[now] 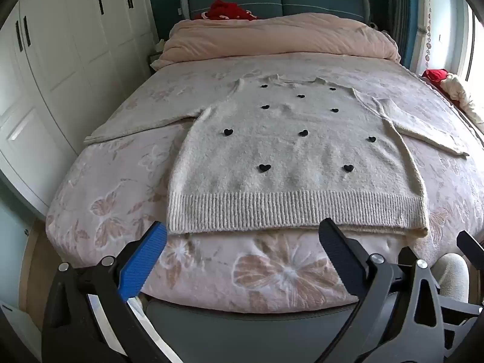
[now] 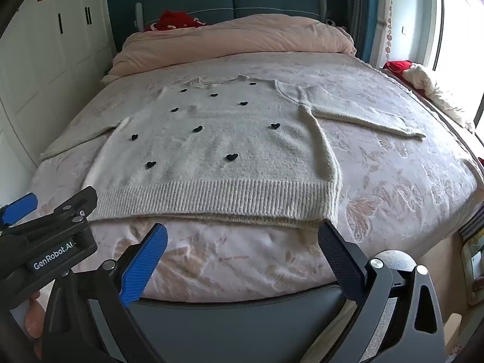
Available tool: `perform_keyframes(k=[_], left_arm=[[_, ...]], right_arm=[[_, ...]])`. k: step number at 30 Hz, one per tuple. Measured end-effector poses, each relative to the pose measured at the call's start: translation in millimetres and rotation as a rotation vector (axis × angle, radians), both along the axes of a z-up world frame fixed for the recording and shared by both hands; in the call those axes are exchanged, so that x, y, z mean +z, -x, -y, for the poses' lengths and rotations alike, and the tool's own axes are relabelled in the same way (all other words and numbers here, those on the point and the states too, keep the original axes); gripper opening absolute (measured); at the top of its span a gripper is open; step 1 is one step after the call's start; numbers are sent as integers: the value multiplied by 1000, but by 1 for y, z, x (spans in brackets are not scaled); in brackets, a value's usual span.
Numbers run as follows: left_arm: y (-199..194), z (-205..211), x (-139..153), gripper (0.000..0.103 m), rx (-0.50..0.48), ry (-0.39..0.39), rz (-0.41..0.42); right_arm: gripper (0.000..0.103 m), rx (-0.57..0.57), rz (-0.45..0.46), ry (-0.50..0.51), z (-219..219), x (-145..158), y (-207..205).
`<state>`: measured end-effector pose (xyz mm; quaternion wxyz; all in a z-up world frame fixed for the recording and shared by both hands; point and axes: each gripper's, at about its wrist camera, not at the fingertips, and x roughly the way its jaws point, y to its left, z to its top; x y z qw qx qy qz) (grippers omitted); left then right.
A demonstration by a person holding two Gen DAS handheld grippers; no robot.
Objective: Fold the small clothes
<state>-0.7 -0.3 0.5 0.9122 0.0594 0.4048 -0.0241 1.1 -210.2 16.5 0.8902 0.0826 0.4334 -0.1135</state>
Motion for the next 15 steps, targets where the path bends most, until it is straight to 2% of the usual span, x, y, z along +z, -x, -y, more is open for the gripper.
perform_keyframes(k=[15], left_arm=[[0,-4,8,98,13,-5,6]], right_arm=[[98,-13,8,-1,6,2,4]])
